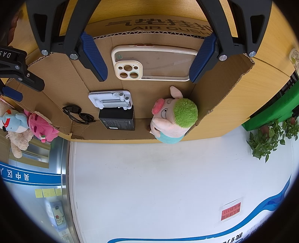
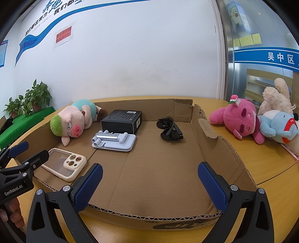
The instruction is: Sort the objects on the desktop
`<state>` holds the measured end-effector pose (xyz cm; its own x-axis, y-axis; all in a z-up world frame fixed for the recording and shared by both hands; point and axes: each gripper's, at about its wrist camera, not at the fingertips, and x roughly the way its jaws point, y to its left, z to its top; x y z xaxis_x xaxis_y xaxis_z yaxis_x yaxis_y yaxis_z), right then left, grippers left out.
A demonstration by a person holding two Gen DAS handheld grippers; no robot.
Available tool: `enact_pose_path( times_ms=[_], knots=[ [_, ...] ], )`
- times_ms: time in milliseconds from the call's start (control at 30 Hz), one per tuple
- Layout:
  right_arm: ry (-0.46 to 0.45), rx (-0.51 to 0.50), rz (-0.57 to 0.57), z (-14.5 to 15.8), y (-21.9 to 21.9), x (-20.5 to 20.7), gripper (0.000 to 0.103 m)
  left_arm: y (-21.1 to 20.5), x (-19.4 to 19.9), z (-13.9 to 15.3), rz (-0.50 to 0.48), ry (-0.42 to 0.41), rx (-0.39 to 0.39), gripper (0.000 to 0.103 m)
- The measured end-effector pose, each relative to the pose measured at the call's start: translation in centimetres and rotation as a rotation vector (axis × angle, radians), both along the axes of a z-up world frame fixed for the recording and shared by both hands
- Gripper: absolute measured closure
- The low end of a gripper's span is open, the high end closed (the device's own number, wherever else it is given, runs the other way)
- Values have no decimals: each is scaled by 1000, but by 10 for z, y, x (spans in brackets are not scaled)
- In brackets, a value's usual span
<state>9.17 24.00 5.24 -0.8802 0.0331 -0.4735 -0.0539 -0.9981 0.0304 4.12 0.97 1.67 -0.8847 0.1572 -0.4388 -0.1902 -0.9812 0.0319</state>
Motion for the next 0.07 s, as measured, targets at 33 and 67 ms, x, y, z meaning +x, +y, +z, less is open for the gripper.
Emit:
enact_pose_path(
  times_ms=[33,67],
  knots=[
    [0,0,0,0,0,0,0,0,0,0,0,0,0,14],
    [0,0,0,0,0,0,0,0,0,0,0,0,0,14]
  ],
)
